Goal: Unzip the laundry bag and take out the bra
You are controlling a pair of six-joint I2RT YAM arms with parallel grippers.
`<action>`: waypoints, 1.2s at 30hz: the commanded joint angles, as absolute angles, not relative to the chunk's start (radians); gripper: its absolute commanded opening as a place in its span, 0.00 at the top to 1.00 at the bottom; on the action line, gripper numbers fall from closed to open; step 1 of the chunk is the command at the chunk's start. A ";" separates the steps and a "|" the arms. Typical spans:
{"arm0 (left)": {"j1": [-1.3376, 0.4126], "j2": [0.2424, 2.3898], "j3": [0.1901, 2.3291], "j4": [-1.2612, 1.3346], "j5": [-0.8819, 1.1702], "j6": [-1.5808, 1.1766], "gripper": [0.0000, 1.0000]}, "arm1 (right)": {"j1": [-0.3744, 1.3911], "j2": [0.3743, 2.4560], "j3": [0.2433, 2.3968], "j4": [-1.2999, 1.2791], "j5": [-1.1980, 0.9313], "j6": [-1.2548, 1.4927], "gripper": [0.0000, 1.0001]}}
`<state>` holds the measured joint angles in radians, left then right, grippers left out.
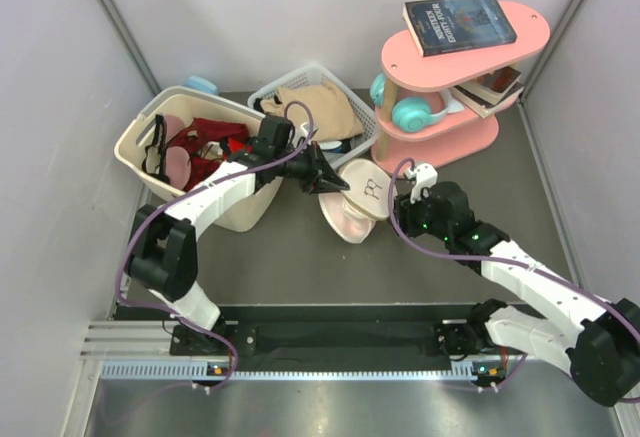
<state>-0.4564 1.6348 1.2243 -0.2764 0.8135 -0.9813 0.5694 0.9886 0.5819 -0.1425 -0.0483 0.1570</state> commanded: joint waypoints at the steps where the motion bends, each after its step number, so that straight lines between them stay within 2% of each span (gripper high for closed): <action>1: -0.451 1.577 1.239 -0.160 0.868 -1.048 1.00 | 0.580 0.983 0.581 -0.060 -0.054 0.147 0.50; 7: -0.449 1.568 1.217 -0.088 0.888 -1.106 1.00 | 0.580 0.976 0.574 -0.025 -0.022 0.138 0.52; 10: -0.451 1.559 1.195 -0.051 0.900 -1.137 1.00 | 0.580 0.969 0.571 -0.008 -0.011 0.124 0.58; 16: -0.451 1.545 1.166 -0.017 0.913 -1.163 1.00 | 0.581 0.974 0.572 0.031 -0.003 0.110 0.75; 17: -0.449 1.545 1.163 -0.017 0.913 -1.163 1.00 | 0.580 0.968 0.572 0.034 0.021 0.110 0.82; 20: -0.451 1.546 1.152 -0.018 0.908 -1.155 1.00 | 0.580 0.948 0.580 0.023 0.023 0.110 0.95; 22: -0.451 1.555 1.151 -0.020 0.908 -1.144 1.00 | 0.580 0.933 0.580 0.003 0.031 0.113 1.00; 29: -0.439 1.611 1.167 -0.023 0.878 -1.114 1.00 | 0.580 0.868 0.575 -0.138 0.084 0.141 1.00; 30: -0.440 1.633 1.187 -0.046 0.868 -1.097 0.94 | 0.581 0.867 0.575 -0.153 0.080 0.146 1.00; 32: -0.440 1.655 1.218 -0.089 0.844 -1.068 0.72 | 0.580 0.877 0.583 -0.173 0.071 0.153 1.00; 33: -0.440 1.670 1.256 -0.119 0.827 -1.025 0.46 | 0.580 0.884 0.586 -0.190 0.061 0.158 1.00; 36: -0.442 1.671 1.346 -0.320 0.715 -0.892 0.22 | 0.581 0.931 0.603 -0.210 0.031 0.182 1.00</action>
<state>-0.4465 1.6745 1.2125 -0.1490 0.8352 -1.0702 0.5697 0.8932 0.5682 -0.1703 0.0555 0.1448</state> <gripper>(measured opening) 0.646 0.025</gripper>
